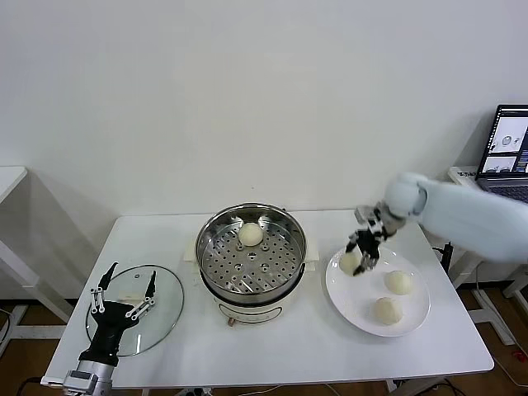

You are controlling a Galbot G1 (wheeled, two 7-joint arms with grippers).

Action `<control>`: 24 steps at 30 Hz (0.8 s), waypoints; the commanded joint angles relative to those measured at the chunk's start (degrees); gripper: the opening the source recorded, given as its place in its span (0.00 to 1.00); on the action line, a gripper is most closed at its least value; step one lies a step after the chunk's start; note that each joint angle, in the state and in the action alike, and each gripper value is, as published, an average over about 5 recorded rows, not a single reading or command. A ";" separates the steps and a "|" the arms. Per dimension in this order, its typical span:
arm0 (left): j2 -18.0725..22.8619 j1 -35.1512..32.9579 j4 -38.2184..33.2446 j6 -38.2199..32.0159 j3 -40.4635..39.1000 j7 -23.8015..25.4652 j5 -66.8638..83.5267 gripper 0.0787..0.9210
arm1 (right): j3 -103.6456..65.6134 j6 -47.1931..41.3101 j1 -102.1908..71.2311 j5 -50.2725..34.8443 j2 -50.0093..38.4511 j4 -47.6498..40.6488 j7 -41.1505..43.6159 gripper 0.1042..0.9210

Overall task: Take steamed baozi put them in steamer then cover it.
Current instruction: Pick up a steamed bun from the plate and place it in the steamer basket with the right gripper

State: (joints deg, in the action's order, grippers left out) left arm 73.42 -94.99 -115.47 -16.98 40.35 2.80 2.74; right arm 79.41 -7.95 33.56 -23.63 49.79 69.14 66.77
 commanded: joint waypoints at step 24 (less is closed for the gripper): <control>0.24 0.76 1.11 -0.70 -0.41 -0.08 -0.05 0.88 | 8.79 -6.24 6.34 -14.79 33.69 -3.21 -5.44 0.66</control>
State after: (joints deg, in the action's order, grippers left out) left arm 73.65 -94.34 -114.60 -17.53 39.80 2.70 2.68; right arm 86.46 -12.81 42.98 -35.77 76.13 67.91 66.29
